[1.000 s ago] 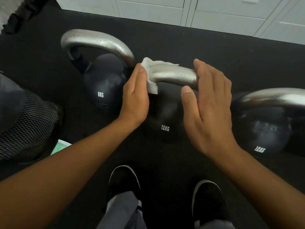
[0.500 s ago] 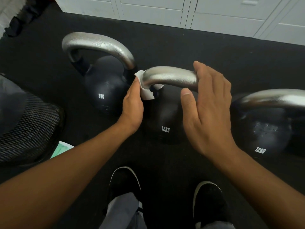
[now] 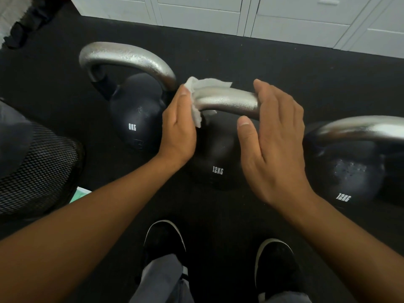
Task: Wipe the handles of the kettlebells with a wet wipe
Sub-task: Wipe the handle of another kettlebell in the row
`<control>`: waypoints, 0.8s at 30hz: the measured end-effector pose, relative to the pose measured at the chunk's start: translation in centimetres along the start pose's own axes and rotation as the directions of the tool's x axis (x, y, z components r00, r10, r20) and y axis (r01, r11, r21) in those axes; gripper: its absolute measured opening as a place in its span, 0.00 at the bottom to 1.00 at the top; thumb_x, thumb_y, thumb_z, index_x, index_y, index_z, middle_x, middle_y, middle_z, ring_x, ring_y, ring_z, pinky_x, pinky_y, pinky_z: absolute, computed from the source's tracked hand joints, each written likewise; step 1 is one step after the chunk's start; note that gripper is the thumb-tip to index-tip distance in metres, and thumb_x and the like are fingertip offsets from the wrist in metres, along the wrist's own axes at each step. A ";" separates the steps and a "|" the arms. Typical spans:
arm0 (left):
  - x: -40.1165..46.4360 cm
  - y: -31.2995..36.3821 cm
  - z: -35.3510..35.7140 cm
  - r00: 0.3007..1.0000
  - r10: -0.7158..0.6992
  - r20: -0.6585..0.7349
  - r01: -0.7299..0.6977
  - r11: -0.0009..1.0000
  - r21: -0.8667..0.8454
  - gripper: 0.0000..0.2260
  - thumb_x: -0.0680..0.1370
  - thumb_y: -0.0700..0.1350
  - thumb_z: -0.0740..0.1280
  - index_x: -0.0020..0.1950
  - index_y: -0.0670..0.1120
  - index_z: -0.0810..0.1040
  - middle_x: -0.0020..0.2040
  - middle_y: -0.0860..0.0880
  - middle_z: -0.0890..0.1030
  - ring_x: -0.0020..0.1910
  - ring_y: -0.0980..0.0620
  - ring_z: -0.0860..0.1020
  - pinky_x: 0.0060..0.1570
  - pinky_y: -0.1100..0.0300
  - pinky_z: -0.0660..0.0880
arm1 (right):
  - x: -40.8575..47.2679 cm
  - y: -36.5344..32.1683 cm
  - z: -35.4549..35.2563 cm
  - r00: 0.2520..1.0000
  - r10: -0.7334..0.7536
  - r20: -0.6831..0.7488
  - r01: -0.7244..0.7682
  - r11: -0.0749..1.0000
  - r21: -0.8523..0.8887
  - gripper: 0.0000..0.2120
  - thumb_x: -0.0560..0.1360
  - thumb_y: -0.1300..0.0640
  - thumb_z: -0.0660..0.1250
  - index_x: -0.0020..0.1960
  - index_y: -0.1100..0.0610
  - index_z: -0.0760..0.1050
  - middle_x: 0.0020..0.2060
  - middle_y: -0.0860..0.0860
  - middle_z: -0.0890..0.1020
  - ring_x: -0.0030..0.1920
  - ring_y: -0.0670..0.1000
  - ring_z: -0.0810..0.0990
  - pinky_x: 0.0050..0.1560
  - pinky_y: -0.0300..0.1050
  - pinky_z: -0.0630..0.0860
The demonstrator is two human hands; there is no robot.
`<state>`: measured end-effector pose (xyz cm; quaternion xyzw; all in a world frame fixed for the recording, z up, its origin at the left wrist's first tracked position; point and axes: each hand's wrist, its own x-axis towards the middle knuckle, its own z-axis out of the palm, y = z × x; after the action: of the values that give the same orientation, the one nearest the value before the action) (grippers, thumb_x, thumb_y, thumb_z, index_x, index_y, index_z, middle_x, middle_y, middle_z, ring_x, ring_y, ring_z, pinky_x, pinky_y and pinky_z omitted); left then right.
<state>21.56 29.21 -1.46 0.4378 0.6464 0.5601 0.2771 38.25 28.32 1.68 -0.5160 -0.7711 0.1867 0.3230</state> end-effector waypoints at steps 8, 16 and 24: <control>-0.5 0.3 0.4 0.986 -0.159 -0.046 0.154 0.983 -0.097 0.16 0.88 0.46 0.52 0.48 0.49 0.77 0.34 0.55 0.77 0.37 0.64 0.75 0.45 0.70 0.71 | -0.1 0.1 0.0 1.000 -0.004 0.026 0.004 1.000 0.015 0.31 0.83 0.48 0.53 0.82 0.60 0.59 0.78 0.56 0.66 0.79 0.53 0.59 0.80 0.56 0.56; -0.6 2.0 1.3 0.889 0.447 0.096 -0.441 0.784 0.437 0.14 0.85 0.43 0.54 0.54 0.39 0.77 0.48 0.46 0.76 0.47 0.49 0.73 0.47 0.56 0.69 | -0.4 0.3 -1.0 0.993 0.023 0.112 -0.051 0.965 0.255 0.36 0.79 0.62 0.54 0.85 0.60 0.45 0.85 0.52 0.49 0.84 0.44 0.45 0.84 0.44 0.45; -2.1 5.0 4.7 0.740 0.465 0.486 -0.636 0.248 0.731 0.16 0.84 0.55 0.56 0.57 0.47 0.79 0.52 0.47 0.81 0.52 0.45 0.77 0.58 0.49 0.69 | -0.2 1.0 -1.6 0.993 0.088 0.083 -0.119 0.839 0.531 0.33 0.81 0.61 0.51 0.84 0.61 0.45 0.85 0.51 0.48 0.84 0.42 0.47 0.84 0.44 0.48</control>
<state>27.77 29.55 2.07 0.7573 0.6126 0.1745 -0.1443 40.05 28.46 2.19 -0.4412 -0.6681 0.4255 0.4218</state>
